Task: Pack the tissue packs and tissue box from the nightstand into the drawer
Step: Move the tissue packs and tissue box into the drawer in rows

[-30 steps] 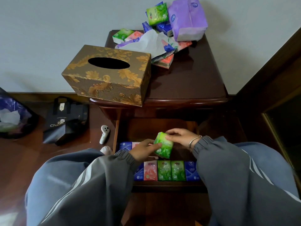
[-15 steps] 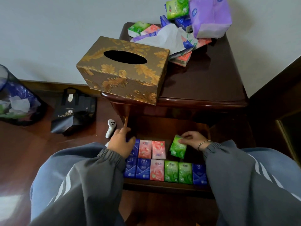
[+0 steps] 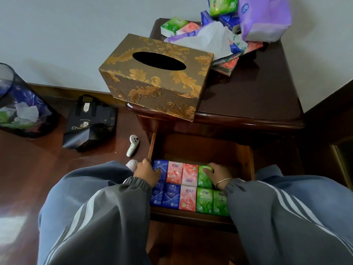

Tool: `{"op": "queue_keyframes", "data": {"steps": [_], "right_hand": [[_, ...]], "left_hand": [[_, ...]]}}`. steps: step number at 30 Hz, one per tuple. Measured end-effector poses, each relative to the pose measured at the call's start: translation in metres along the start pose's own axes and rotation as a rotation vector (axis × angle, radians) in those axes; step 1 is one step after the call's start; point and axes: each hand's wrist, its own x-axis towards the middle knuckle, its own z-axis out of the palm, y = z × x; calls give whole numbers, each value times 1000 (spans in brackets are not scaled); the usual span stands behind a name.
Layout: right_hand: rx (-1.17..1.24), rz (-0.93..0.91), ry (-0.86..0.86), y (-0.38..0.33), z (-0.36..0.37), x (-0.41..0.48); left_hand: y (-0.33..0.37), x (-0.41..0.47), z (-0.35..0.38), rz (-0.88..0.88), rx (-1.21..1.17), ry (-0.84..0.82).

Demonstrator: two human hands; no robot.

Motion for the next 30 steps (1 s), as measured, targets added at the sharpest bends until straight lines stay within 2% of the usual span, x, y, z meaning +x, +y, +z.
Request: {"op": "queue_keyframes", "data": {"steps": [4, 8, 11, 15, 18, 22, 25, 27, 30], "right_hand": [[83, 60, -143, -9, 8, -10], [328, 141, -253, -15, -16, -16], [258, 136, -223, -16, -41, -27], [98, 16, -204, -15, -75, -64], [199, -114, -18, -10, -107, -103], [356, -240, 517, 7, -157, -142], [299, -213, 833, 22, -197, -134], [254, -130, 890, 22, -218, -116], [180, -51, 761, 5, -227, -80]], "left_hand": [[3, -1, 1, -3, 39, 9], [6, -7, 0, -2, 42, 25], [7, -11, -3, -8, 30, 8], [7, -23, -6, -7, 1, -1], [9, -32, -14, 2, -23, -5], [23, -52, -39, 144, -57, -24], [47, -88, -68, 363, -64, -180], [69, -117, -94, 499, -20, -334], [104, -150, -130, 720, -54, -409]]}}
